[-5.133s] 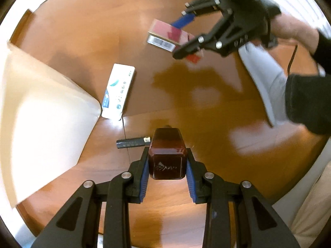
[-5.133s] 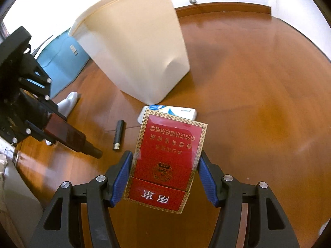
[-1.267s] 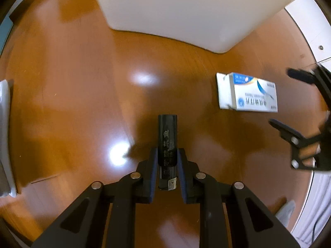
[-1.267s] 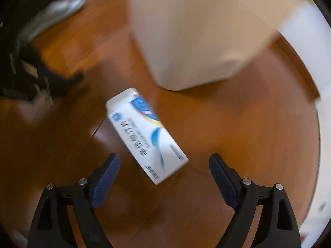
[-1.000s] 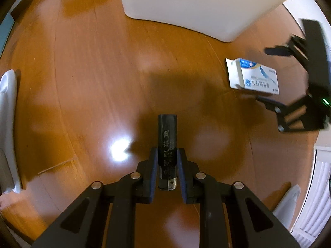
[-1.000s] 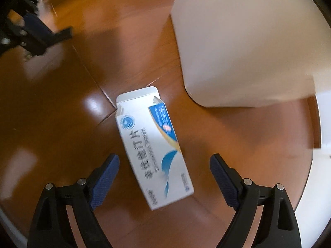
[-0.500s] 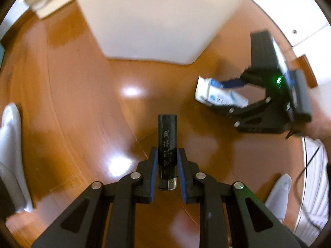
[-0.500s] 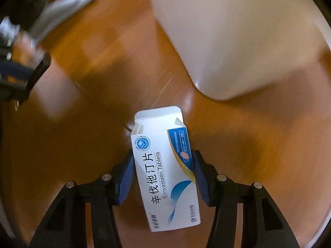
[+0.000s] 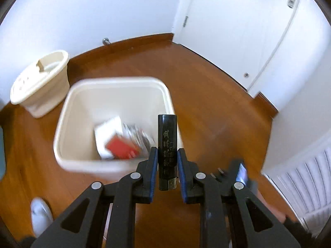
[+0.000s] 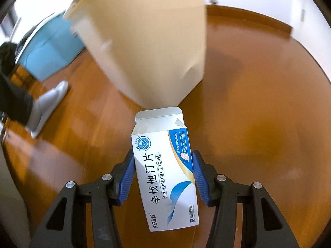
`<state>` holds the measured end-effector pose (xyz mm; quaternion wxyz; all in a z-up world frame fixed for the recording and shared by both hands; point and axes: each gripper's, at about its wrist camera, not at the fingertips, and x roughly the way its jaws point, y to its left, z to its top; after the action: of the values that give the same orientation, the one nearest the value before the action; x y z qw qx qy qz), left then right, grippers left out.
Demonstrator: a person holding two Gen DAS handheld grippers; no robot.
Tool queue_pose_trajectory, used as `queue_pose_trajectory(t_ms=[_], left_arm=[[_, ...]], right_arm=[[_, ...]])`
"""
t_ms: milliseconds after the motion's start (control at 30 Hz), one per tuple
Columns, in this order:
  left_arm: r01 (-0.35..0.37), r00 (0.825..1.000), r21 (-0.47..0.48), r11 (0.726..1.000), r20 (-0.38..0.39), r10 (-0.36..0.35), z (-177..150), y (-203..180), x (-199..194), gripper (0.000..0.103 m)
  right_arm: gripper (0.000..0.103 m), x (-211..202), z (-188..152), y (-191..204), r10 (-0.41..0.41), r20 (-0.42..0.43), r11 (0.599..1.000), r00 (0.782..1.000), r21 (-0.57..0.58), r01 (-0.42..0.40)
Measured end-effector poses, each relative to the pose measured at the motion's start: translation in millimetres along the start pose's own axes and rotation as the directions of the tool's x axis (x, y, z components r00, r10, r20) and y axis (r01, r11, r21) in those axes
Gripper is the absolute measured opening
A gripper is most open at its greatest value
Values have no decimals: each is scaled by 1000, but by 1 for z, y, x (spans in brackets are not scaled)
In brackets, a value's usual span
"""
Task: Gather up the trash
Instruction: 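Drop the lighter into the wastebasket with the left gripper while the right gripper drops the medicine box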
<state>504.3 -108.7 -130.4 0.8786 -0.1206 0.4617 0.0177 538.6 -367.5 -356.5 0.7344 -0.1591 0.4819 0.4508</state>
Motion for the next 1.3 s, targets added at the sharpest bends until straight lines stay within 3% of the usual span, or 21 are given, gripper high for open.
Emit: queue_pose_trajectory(t_ms=[67,167,233,300,433,500,567,600,633,733,833,867,900,933,1067,1133,1200,1267,1300], left_arm=[[-16,998,-20,1000,-68,14,27,17,28,18],[-35,973,-88,996,-232,14,59,30,107,18],[-61,951,-164,985,-310,7,57,43,151,18],[-95,916,-226,970,-400,-3,51,52,187,18],[-166,863,-268,949,-505,8,26,63,229,18],[-179,847,-270,946,-532,8,25,67,236,18],[-187,856,-268,945,-517,22,27,68,230,20],[-175,865,-273,946,-501,16,29,69,222,27],[-157,868,-278,948,-496,-1,30,68,215,40],[-118,877,-280,953,-479,-33,36,68,181,48],[-83,885,-211,974,-466,-25,37,75,107,51],[-86,885,-177,980,-466,-6,35,77,91,55],[-100,883,-126,987,-469,29,28,81,58,66],[-102,883,-116,988,-468,37,22,86,34,77],[-64,900,-169,984,-436,-16,-14,107,-35,103],[-32,898,-223,974,-434,-70,-33,114,-60,103],[-3,904,-248,969,-414,-103,-44,118,-74,103],[0,911,-228,974,-401,-94,-49,118,-80,103],[-19,922,-180,984,-385,-53,-51,118,-80,103]], right_arm=[[55,-7,-3,-9,-11,15,999,1000,47,11],[55,-14,-9,-27,-23,29,993,999,116,19],[55,-15,-15,-33,-28,23,990,999,142,25],[55,-16,-16,-38,-29,23,988,999,151,25],[56,-12,-18,-33,-28,22,989,999,148,25],[56,-12,-18,-30,-29,23,989,999,145,26],[56,-15,-17,-29,-33,28,990,999,141,28],[56,-16,-16,-27,-34,34,990,999,141,29],[56,-16,-16,-25,-32,40,989,999,143,26],[56,-34,-8,-26,-45,58,987,997,156,36],[56,-72,9,-25,-72,85,985,994,160,57],[56,-87,18,-24,-79,89,985,993,162,64],[56,-101,28,-23,-87,91,984,992,163,71],[56,-128,49,-18,-106,105,984,989,152,90],[56,-193,139,7,-95,116,990,989,114,81],[56,-197,190,32,-118,76,992,990,46,114],[56,-180,233,55,-94,-4,996,996,-2,94],[56,-149,266,75,-78,-68,997,995,-28,76],[56,-128,279,85,-95,-122,995,988,-46,90]])
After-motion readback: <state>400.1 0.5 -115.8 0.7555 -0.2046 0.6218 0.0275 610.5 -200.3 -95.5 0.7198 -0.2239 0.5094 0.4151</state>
